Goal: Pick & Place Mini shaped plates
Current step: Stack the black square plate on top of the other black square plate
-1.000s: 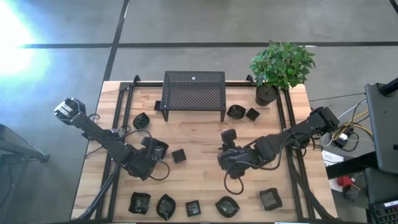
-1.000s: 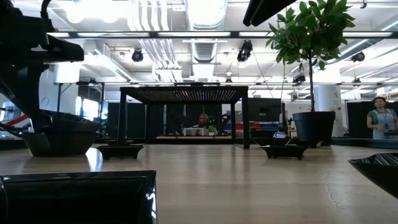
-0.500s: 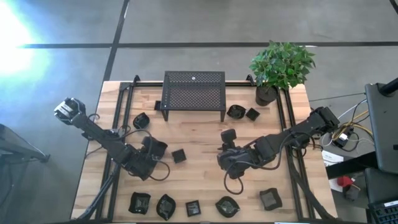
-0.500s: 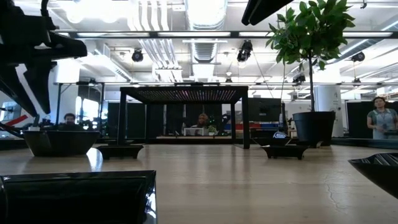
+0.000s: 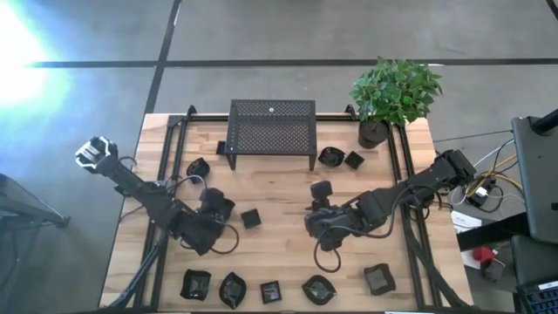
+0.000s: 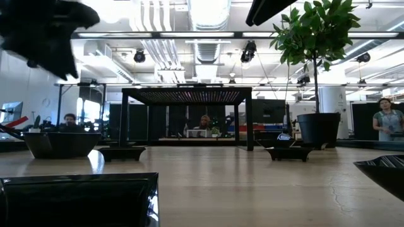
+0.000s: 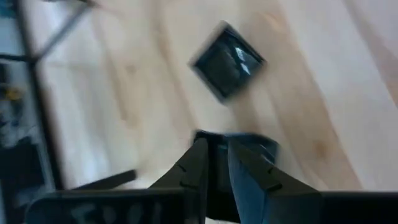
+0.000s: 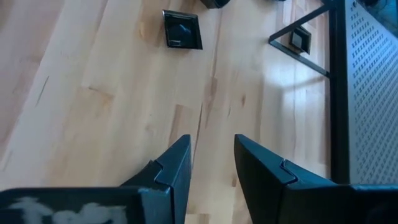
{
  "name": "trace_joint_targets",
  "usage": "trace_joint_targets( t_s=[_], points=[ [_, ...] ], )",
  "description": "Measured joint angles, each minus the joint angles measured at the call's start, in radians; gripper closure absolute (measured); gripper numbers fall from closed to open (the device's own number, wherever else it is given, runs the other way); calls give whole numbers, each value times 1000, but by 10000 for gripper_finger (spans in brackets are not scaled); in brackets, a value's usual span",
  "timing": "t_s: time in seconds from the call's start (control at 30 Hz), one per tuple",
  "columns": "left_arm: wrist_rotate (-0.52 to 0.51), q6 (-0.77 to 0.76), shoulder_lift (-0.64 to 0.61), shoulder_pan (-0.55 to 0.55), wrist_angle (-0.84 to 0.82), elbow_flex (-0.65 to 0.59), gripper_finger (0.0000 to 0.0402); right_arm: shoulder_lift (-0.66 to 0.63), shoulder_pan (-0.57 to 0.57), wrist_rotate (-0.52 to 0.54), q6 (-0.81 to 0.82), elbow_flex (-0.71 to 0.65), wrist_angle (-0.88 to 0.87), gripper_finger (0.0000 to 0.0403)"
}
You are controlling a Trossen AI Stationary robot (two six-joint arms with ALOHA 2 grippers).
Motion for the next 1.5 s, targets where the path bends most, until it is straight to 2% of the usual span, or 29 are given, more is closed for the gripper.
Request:
trace_joint_targets(
  t_s=[0.13,0.3,0.53,0.67,0.8,1.0,1.13,1.27,1.5],
  points=[
    [-123,-85,-4,0,1,18,342,0,0,0,58,-11,-29,283],
    [-255,-175,-6,0,6,17,342,-1,0,0,209,-49,-124,289],
    [-378,-290,-8,0,10,17,342,-1,-2,-3,392,-170,-128,290],
    [-462,-327,-8,0,15,17,342,-8,-19,-60,522,-252,-125,292],
    [-512,-363,-10,0,18,17,342,-33,-58,-71,650,-327,-124,291],
    [-524,-378,-10,0,22,17,342,-109,-170,-71,828,-437,-126,291],
    [-525,-385,-12,0,24,17,342,-173,-281,-71,885,-499,-124,292],
    [-525,-410,-19,0,25,16,342,-223,-405,-95,888,-550,-119,294],
    [-525,-426,-27,0,26,16,342,-266,-603,-147,775,-606,-90,294]
  ],
)
